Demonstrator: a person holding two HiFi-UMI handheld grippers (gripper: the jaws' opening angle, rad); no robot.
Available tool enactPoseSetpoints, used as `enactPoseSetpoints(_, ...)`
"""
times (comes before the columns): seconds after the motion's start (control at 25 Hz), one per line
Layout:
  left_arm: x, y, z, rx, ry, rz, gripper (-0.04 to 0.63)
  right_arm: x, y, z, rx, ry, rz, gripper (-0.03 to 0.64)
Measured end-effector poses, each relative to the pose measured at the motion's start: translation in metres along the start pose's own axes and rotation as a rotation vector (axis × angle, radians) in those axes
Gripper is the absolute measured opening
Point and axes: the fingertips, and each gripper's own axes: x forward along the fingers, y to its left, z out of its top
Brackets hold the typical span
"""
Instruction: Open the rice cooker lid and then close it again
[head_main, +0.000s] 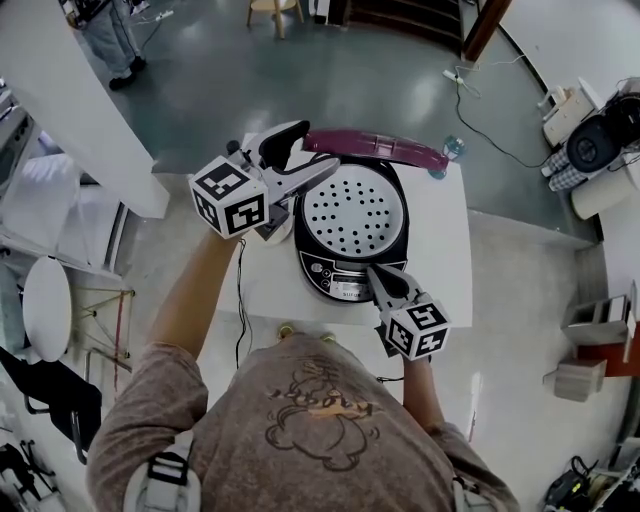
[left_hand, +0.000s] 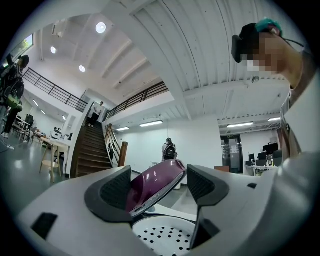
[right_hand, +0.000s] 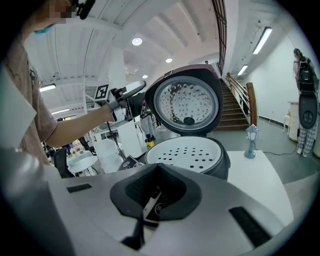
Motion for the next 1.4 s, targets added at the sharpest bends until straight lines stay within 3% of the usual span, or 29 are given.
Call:
enactPoseSetpoints(1.12, -0.029, -0.033, -0.036, -0.052, 0.016, 0.01, 0.347, 0.0, 0.0, 0.0, -0.005, -0.009, -0.022, 0.004)
enactPoseSetpoints(1.4, -0.031, -0.038, -0.044, -0.03, 0.025, 0.017, 0.347, 0.0, -0.001, 0.0, -0.007, -0.01, -0.024, 0.005)
